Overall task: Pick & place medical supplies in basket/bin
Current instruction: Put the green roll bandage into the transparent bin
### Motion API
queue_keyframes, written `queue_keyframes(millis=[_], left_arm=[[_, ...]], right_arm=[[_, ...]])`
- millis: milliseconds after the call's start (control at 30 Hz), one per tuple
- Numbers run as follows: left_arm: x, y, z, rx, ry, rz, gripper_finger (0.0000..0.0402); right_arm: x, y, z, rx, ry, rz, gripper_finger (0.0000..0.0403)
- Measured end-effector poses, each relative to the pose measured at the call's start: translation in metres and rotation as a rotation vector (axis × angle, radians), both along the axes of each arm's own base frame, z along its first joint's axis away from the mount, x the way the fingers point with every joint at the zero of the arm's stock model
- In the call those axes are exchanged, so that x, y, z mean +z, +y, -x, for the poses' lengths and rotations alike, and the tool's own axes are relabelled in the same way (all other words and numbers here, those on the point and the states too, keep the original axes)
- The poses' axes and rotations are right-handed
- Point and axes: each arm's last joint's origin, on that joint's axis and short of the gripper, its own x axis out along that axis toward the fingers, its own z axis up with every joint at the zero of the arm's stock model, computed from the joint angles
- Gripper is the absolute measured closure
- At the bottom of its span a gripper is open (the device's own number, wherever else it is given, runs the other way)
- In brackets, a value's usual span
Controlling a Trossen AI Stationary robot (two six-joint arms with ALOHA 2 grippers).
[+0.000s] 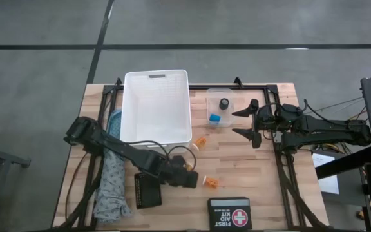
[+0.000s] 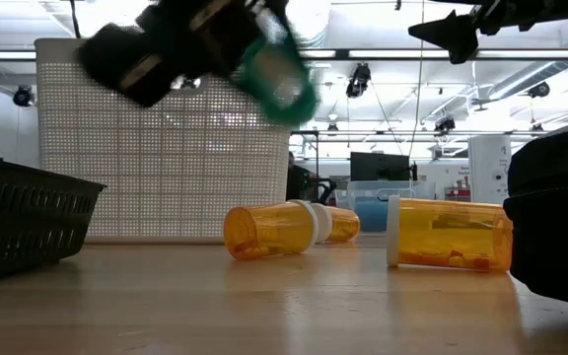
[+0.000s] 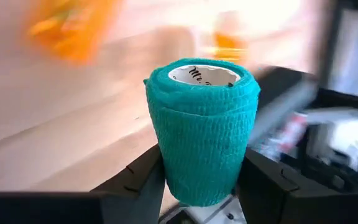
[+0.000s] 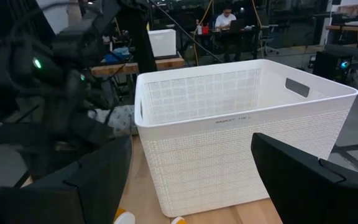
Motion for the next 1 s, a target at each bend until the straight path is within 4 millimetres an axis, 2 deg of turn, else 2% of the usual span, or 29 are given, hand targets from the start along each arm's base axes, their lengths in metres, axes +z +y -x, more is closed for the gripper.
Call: queue_keyframes(millis=[267,400,600,800,1000], left_arm=[[0.050,-0.001,-0.023,-0.133,-0.335,-0.342,0.0231],[0.075,0.000,-0.029,-0.104,-0.408,-0.389,0.0231],[0.102,0.014,-0.039,-0.111,-0.486,-0.460,0.0231],[0.119,0.035,-0.047,-0.162,-0.528,-0.578,0.0231],[0.116,0.076,-0.056,-0.238,-0.506,-0.657,0.0231]], right_arm=[[0.000,0.000,0.000,0.000,0.000,0.000,0.0076],[0.000,0.000,0.000,0.000,0.000,0.000,0.0076],[0.000,0.000,0.000,0.000,0.000,0.000,0.0076],[0.000,0.000,0.000,0.000,0.000,0.000,0.0076],[0.000,0.000,0.000,0.000,0.001,0.000,0.0076]])
